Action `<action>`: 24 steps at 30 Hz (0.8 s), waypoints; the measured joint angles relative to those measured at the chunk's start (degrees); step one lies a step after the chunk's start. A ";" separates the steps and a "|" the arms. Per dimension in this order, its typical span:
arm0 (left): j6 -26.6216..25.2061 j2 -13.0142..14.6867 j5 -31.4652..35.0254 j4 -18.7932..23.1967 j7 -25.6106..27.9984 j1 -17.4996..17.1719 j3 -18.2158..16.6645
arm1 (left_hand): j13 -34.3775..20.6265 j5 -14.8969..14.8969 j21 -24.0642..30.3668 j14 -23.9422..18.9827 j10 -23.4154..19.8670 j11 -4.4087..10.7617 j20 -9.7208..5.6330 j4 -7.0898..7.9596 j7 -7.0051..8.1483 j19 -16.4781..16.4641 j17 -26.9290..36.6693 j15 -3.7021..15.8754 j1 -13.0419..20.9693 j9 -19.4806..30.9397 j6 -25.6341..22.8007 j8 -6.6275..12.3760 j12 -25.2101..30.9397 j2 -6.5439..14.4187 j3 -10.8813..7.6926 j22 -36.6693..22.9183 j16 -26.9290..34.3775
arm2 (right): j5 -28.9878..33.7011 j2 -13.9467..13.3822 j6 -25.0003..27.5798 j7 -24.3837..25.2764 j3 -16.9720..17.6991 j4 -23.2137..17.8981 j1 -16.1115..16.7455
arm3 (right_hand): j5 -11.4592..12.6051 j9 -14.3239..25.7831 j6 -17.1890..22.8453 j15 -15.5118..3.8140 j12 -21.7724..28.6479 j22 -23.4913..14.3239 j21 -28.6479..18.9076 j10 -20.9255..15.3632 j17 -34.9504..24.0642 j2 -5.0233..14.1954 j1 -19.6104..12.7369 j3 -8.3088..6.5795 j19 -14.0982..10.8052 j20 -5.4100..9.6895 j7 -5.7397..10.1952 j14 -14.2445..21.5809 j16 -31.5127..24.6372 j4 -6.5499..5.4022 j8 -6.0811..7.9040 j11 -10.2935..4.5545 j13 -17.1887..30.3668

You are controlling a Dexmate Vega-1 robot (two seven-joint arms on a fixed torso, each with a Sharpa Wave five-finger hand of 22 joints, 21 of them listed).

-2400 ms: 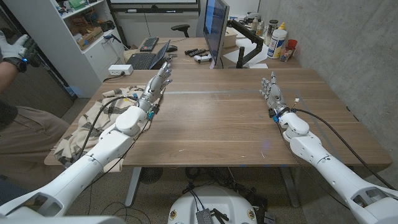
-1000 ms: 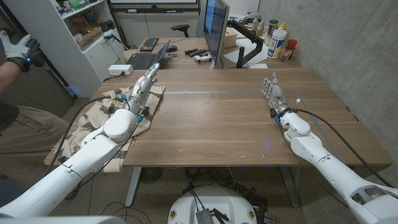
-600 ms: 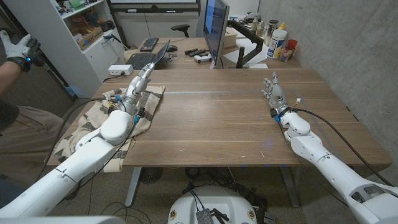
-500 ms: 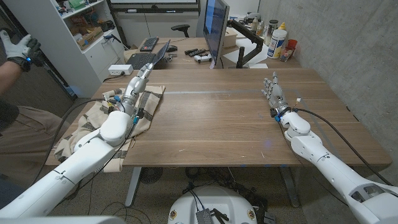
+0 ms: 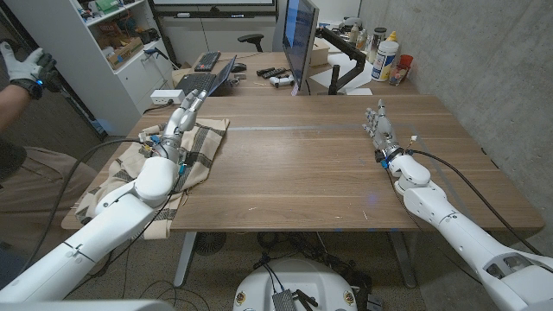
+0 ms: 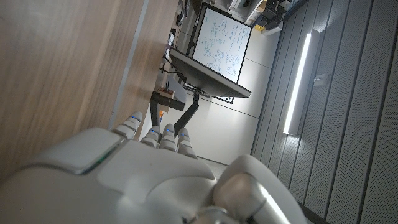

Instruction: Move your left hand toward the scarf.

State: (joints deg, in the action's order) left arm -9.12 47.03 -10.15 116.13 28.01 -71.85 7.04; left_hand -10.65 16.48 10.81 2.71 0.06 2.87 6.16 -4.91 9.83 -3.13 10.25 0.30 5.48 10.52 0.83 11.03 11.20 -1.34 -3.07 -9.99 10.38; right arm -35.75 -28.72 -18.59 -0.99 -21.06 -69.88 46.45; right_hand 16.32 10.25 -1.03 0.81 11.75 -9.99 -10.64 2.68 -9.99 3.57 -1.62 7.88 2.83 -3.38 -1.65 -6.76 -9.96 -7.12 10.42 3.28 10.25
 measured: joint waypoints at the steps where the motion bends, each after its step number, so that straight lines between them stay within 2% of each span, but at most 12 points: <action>1: -0.76 0.05 0.45 0.38 0.40 -0.32 -0.22 | 0.00 0.00 0.00 0.00 0.00 0.00 0.00 0.00 0.00 0.00 0.00 0.00 0.00 0.00 0.00 0.00 0.00 0.00 0.00 0.00 0.00 | 0.06 0.01 0.00 0.00 -0.04 0.00 -0.06 | 0.00 0.00 0.00 0.00 0.00 0.00 0.00 0.00 0.00 0.00 0.00 0.00 0.00 0.00 0.00 0.00 0.00 0.00 0.00 0.00 0.00; 24: -9.74 -0.02 6.50 4.63 4.56 -4.33 -2.86 | -0.01 0.00 0.00 0.00 0.00 0.00 0.11 -0.24 0.00 0.10 0.00 0.00 0.45 0.00 0.00 0.00 0.00 0.45 -0.25 0.00 0.00 | 0.92 -0.36 0.50 0.51 -0.44 -0.73 0.15 | 0.00 0.00 0.00 -0.31 0.00 0.00 0.00 0.00 0.00 0.00 0.00 0.00 0.31 0.32 0.00 -0.31 0.00 0.00 0.00 0.00 0.00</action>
State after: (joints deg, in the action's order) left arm -18.86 47.01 -3.65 120.76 32.58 -76.18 4.18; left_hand -10.66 16.47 10.81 2.70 0.05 2.87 6.27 -5.15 9.83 -3.03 10.25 0.30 5.93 10.52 0.83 11.03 11.20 -0.89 -3.32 -9.99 10.38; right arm -34.83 -29.09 -18.09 -0.48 -21.50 -70.62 46.60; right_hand 16.32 10.25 -1.03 0.50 11.75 -9.99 -10.64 2.68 -9.99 3.57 -1.62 7.88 3.14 -3.07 -1.65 -7.07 -9.96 -7.12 10.42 3.28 10.24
